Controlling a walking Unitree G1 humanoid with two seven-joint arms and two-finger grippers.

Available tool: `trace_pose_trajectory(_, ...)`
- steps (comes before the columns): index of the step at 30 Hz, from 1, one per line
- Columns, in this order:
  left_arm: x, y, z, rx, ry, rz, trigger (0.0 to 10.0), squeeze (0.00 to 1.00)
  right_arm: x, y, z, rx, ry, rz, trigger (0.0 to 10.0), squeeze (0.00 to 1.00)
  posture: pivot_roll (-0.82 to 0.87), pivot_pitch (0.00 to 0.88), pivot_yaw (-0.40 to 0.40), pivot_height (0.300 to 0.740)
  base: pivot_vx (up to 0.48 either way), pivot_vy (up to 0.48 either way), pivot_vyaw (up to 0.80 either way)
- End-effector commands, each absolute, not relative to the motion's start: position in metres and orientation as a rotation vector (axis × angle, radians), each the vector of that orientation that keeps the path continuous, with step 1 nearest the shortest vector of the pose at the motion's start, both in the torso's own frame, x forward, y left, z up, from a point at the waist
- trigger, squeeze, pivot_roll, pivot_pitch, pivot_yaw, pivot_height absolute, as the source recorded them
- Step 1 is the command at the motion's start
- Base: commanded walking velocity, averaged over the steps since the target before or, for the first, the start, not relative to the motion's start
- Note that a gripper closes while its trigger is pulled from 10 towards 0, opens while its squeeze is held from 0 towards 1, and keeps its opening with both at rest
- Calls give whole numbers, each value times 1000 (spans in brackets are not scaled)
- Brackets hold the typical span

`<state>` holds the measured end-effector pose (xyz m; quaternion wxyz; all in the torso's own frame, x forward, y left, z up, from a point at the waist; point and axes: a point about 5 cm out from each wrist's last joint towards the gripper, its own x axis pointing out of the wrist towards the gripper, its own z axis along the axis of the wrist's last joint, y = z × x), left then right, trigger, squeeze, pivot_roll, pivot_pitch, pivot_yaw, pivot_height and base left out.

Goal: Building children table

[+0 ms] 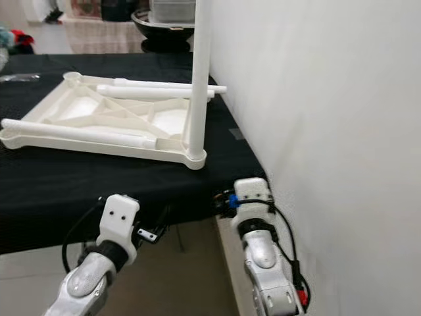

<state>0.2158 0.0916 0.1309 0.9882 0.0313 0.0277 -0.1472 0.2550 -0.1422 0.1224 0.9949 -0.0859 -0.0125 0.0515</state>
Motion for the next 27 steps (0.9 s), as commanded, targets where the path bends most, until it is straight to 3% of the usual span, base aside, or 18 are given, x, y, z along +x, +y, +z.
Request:
trace_pose_trajectory(1, 216, 92, 125, 53, 87, -293, 10000, 0, 252, -139, 122, -174, -15, 126, 10000, 0, 40, 26, -77, 740, 0, 480, 0)
trace_pose_trajectory(18, 216, 91, 125, 66, 75, -304, 10000, 0, 252, -142, 128, -163, -13, 119, 10000, 0, 36, 32, -72, 740, 0, 480, 0)
trace_pose_trajectory(27, 216, 94, 127, 66, 65, -279, 10000, 0, 252, -140, 129, -154, -16, 127, 10000, 0, 41, 41, -72, 740, 0, 0, 0)
